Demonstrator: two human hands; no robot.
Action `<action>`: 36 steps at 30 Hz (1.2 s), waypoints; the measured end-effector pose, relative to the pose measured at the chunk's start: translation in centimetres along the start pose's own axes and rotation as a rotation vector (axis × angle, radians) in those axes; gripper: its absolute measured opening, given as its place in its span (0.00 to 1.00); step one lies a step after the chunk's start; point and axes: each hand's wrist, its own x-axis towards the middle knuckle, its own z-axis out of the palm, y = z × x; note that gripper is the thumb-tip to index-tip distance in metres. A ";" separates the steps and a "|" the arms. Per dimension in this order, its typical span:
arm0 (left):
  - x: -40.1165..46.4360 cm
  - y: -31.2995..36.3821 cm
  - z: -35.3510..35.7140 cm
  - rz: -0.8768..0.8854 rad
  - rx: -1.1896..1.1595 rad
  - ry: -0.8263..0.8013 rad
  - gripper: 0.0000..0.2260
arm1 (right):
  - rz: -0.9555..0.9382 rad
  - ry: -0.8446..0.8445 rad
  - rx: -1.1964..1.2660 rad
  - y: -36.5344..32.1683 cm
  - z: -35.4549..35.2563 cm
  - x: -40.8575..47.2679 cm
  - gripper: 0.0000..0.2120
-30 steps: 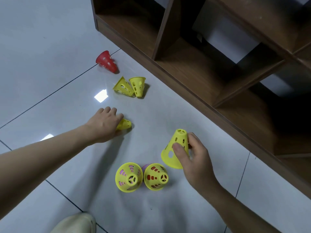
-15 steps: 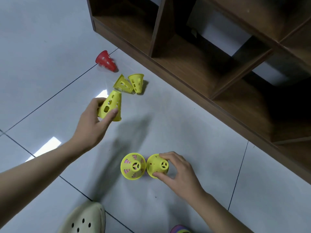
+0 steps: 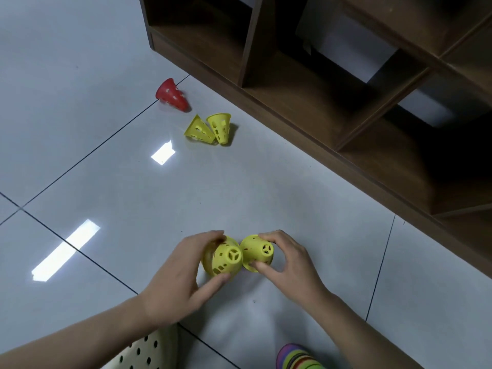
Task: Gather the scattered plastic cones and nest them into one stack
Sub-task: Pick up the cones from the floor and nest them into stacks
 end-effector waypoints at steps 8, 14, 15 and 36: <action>1.7 -3.5 -2.5 0.162 0.150 -0.108 0.24 | -0.005 -0.141 -0.043 -0.5 -1.6 1.5 0.25; 11.8 -8.1 -7.2 -0.086 0.366 0.159 0.22 | -0.004 0.036 0.059 -1.3 -3.1 9.6 0.19; 13.7 -9.1 -7.6 -0.082 0.421 0.134 0.23 | 0.024 0.058 0.069 -1.2 -2.8 11.4 0.17; 24.2 -18.0 -8.6 -0.339 0.807 -0.290 0.25 | 0.201 0.033 -0.083 -0.6 1.4 29.4 0.20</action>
